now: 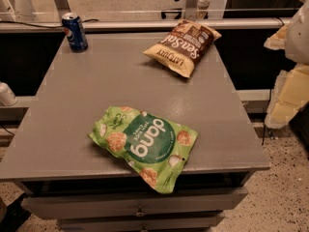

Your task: Pick brown chip bag

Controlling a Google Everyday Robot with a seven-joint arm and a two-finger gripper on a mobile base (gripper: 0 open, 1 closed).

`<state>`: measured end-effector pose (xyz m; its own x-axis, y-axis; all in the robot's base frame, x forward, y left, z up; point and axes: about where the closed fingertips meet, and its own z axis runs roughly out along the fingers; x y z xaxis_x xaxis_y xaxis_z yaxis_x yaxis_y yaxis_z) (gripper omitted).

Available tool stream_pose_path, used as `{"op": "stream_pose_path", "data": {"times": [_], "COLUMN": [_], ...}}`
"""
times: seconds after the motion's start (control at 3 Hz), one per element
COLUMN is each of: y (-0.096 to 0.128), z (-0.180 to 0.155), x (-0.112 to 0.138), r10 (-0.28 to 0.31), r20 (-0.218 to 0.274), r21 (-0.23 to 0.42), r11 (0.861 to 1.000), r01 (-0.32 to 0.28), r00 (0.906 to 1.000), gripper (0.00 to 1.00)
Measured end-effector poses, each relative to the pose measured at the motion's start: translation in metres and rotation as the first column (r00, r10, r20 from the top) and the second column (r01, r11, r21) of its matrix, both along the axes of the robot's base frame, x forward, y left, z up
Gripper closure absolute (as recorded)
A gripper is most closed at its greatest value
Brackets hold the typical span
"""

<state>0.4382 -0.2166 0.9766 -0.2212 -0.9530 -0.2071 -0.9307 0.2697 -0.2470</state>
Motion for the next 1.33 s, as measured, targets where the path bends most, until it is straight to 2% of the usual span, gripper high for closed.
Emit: {"op": "stream_pose_path", "data": {"times": [0.33, 0.67, 1.0, 1.33], "y": [0.0, -0.007, -0.022, -0.03], "z": [0.0, -0.007, -0.03, -0.045], "x": [0.0, 0.006, 0.033, 0.081], "r10": [0.0, -0.033, -0.113, -0.164], "r20": [0.0, 0.018, 0.046, 0.095], "r21": [0.0, 0.025, 0.073, 0.13], "r11": [1.0, 0.999, 0.991, 0.98], "r01": [0.0, 0.033, 0.109, 0.152], "r00": [1.0, 0.9993, 0.9926, 0.9818], "gripper": [0.0, 0.0, 0.0, 0.0]}}
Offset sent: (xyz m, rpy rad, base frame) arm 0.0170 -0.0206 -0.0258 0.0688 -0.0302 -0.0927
